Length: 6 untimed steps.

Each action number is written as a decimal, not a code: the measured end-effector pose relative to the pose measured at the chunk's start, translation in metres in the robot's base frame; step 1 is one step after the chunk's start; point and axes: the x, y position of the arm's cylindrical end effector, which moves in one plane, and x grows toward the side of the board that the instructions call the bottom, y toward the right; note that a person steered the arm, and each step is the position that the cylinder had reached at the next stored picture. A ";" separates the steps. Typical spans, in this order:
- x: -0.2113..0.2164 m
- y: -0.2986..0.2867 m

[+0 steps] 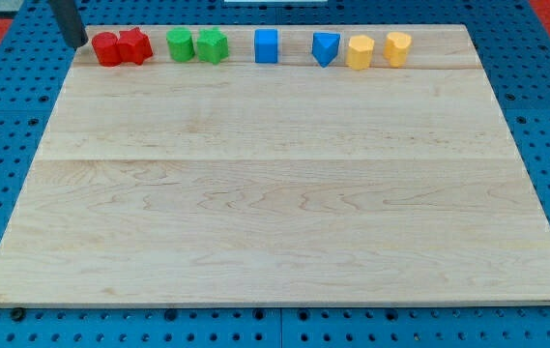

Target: Move red circle along with group of blocks slightly right

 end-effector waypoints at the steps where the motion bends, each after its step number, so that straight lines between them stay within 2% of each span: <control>1: 0.018 0.001; 4: 0.017 0.096; 5: 0.013 0.088; 6: 0.007 0.111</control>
